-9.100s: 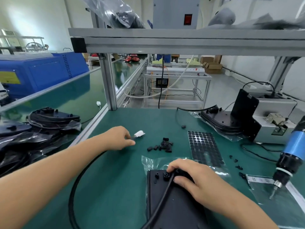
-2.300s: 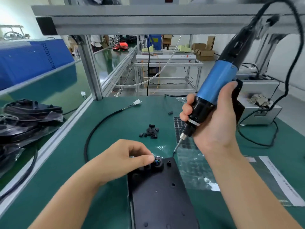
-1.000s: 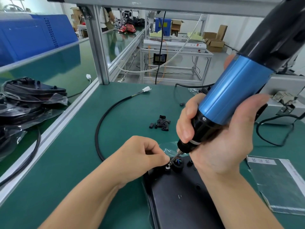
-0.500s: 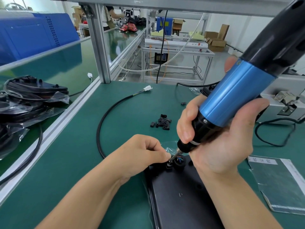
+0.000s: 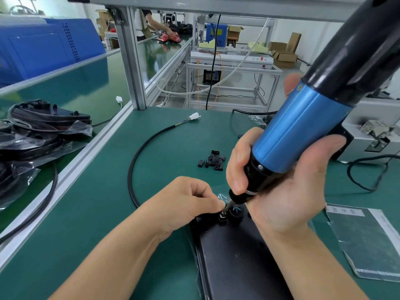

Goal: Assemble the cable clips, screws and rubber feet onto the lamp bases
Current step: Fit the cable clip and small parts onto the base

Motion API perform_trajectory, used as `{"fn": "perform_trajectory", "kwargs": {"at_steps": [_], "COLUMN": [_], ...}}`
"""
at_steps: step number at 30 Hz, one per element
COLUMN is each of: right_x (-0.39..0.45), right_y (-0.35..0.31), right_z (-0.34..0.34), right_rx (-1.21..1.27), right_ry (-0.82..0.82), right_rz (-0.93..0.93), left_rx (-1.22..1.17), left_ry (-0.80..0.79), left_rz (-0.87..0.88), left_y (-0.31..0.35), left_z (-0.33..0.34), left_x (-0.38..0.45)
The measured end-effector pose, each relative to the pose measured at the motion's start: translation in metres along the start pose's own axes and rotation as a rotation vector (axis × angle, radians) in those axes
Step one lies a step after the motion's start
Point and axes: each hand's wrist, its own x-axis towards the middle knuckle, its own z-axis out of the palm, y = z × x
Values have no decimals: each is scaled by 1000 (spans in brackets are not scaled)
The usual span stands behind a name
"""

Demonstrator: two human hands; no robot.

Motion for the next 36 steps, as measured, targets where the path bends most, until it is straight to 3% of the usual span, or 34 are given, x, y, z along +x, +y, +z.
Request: {"fn": "perform_trajectory", "kwargs": {"at_steps": [10, 19, 25, 36], "right_x": [11, 16, 19, 18], "right_y": [6, 8, 10, 9], "right_z": [2, -5, -9, -5], "right_rx": [41, 155, 329, 308], "right_ry": [-91, -252, -186, -208], "right_rz": [-11, 161, 172, 182], "left_rx": [6, 25, 27, 43], "left_ry": [0, -15, -32, -44], "left_rz": [2, 11, 44, 59], "left_y": [-1, -5, -6, -9], "left_z": [0, 2, 3, 2], "left_x": [1, 1, -1, -1]}}
